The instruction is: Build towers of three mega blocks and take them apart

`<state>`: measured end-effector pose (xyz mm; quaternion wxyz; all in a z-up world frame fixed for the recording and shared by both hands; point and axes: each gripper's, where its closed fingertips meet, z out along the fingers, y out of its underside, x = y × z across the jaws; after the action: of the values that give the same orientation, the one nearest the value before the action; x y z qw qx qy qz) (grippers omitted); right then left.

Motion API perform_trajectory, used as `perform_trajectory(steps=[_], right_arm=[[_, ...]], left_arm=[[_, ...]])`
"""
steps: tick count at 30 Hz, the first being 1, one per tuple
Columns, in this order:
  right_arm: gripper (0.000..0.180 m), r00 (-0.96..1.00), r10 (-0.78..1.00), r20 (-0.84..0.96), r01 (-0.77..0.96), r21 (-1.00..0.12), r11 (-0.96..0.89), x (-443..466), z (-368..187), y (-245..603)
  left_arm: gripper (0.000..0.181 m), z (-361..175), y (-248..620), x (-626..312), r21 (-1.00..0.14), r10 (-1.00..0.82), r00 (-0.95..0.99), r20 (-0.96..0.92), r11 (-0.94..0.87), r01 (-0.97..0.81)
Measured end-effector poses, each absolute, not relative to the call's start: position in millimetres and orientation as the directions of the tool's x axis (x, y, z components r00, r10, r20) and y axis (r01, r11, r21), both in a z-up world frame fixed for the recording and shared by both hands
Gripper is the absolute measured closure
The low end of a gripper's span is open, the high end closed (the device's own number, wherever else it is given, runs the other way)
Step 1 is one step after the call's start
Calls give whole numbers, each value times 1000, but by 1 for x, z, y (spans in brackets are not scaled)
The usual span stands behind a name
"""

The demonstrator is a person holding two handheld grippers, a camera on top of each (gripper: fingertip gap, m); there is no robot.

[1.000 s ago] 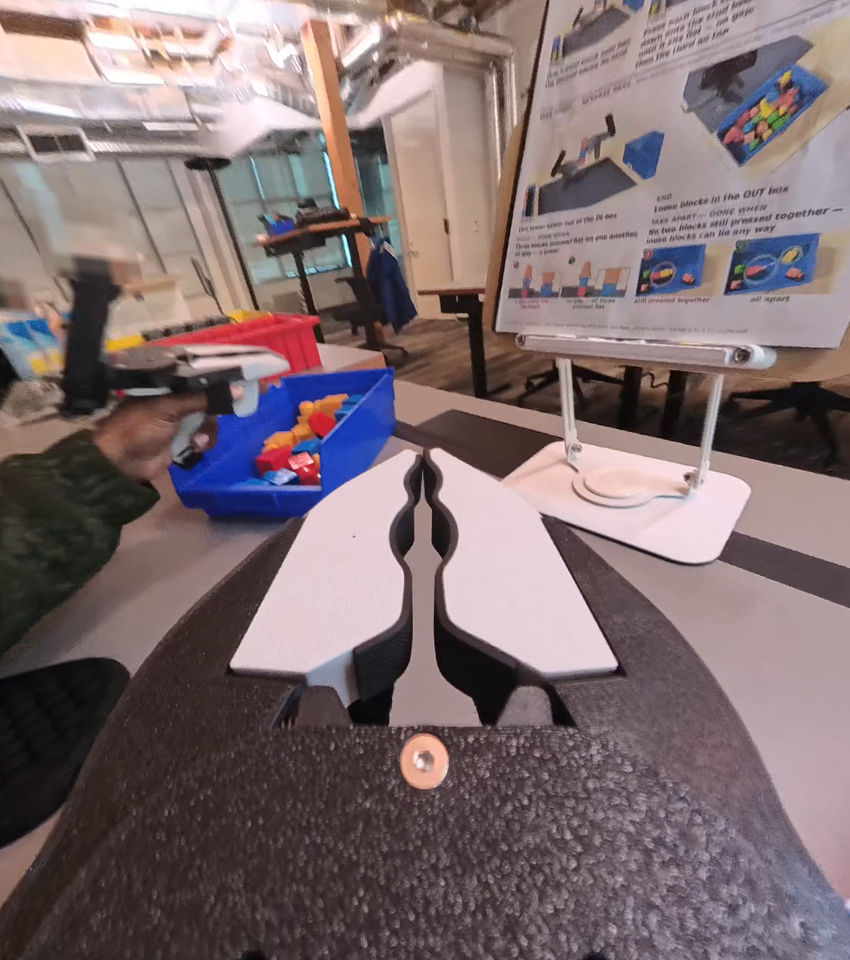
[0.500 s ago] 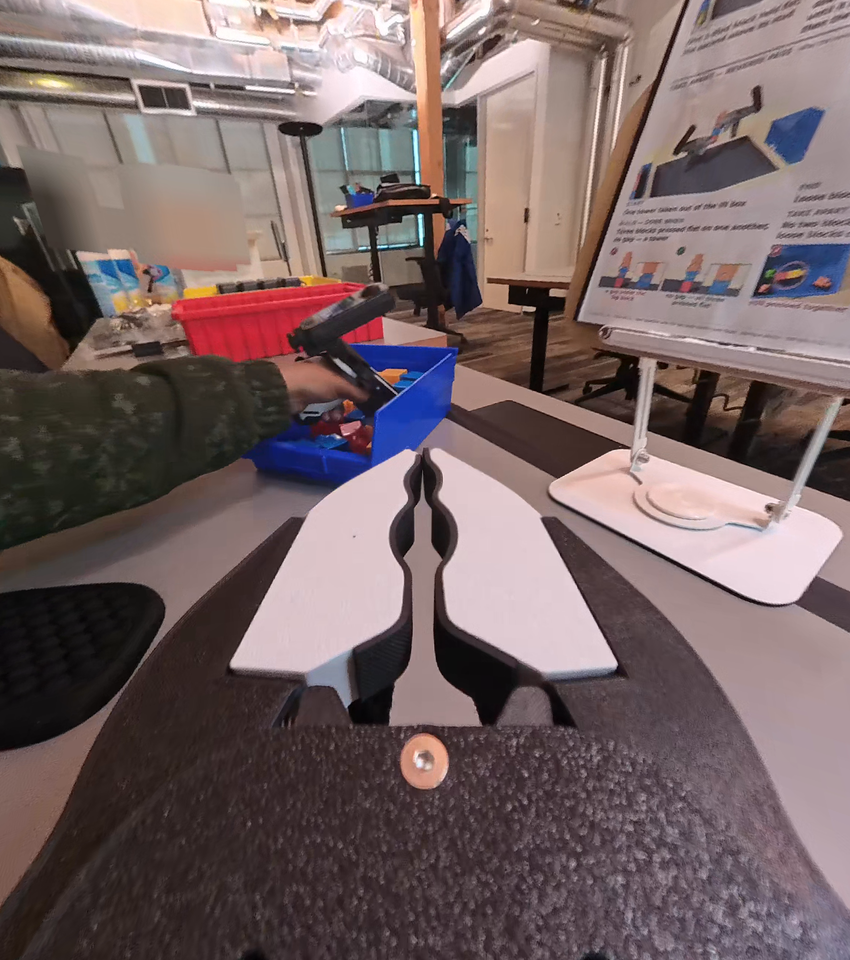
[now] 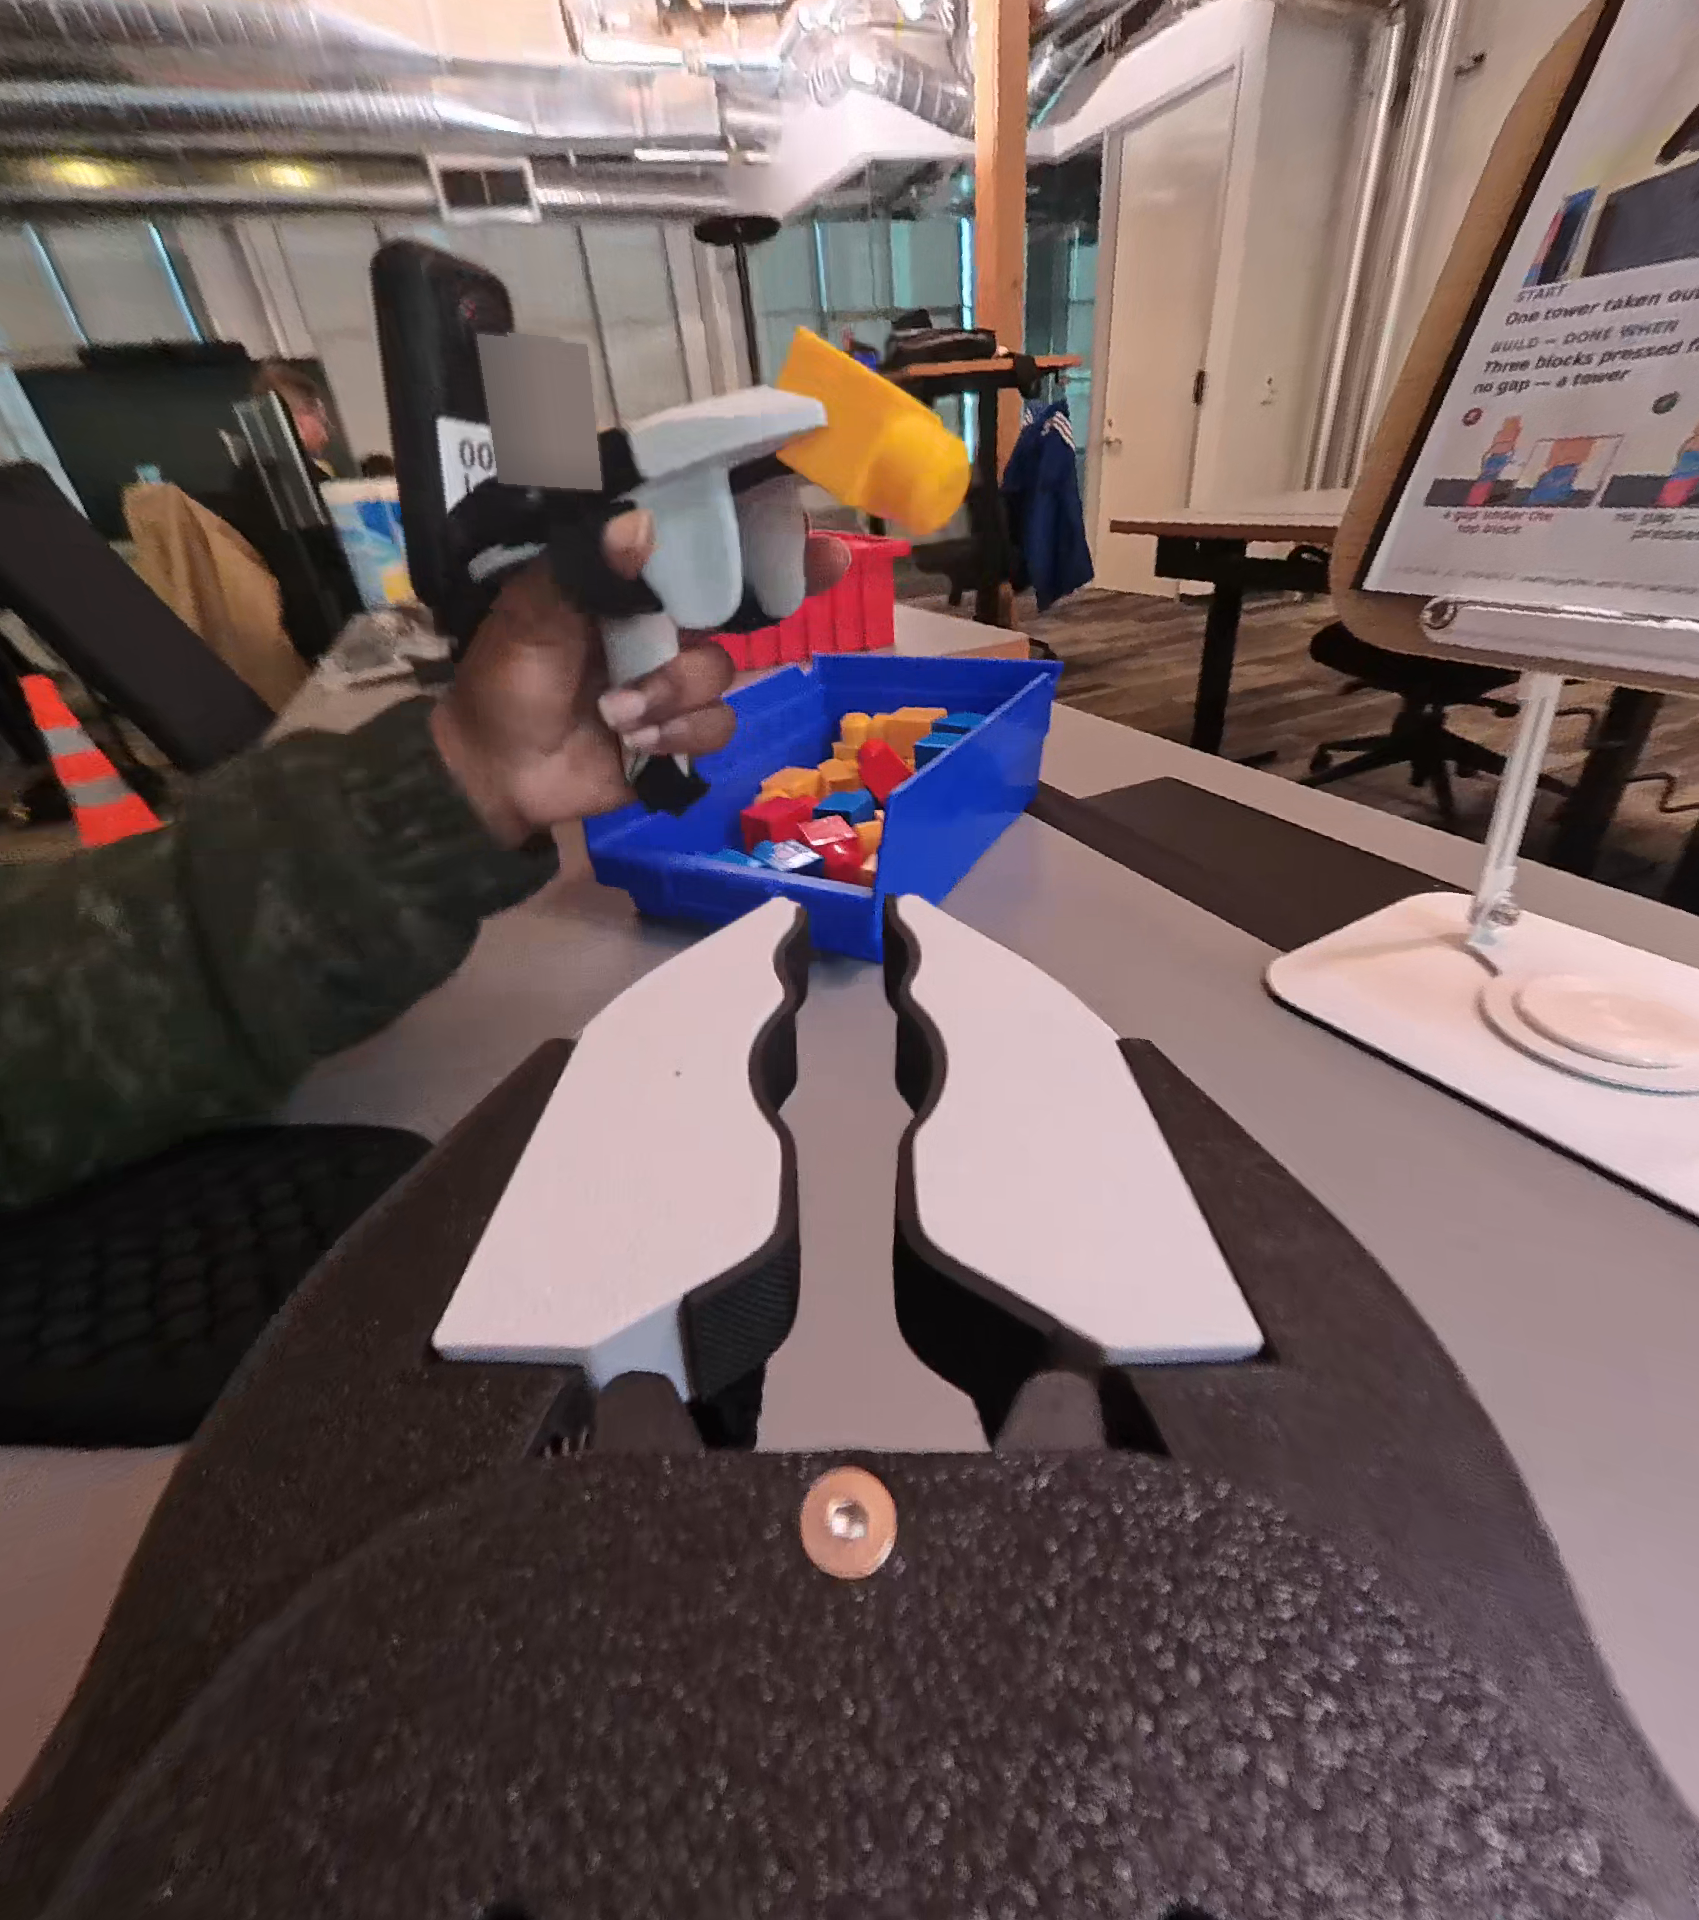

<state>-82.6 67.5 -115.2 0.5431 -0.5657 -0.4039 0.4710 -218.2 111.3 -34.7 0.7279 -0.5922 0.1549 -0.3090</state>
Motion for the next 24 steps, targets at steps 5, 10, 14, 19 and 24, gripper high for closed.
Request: perform_trajectory(steps=[5,10,14,19,24], right_arm=[[131,94,969,-230,-192,-959,-209,-83,-95,52],[126,-21,955,-295,-292,-912,-289,-75,-75,42],[179,15,963,-267,-299,-921,-251,-60,-77,54],[153,3,972,-235,-128,-964,-233,-67,-100,56],[139,-32,958,-287,-99,-952,-288,-76,-110,52]], left_arm=[[144,-30,64,-134,-853,-863,408,296,-47,519],[145,-62,55,-87,-839,-894,307,325,-123,530],[145,-81,52,-73,-878,-911,271,312,-167,448],[145,-99,46,-70,-932,-932,276,234,-135,335],[145,-103,43,-66,-938,-940,261,222,-133,321]])
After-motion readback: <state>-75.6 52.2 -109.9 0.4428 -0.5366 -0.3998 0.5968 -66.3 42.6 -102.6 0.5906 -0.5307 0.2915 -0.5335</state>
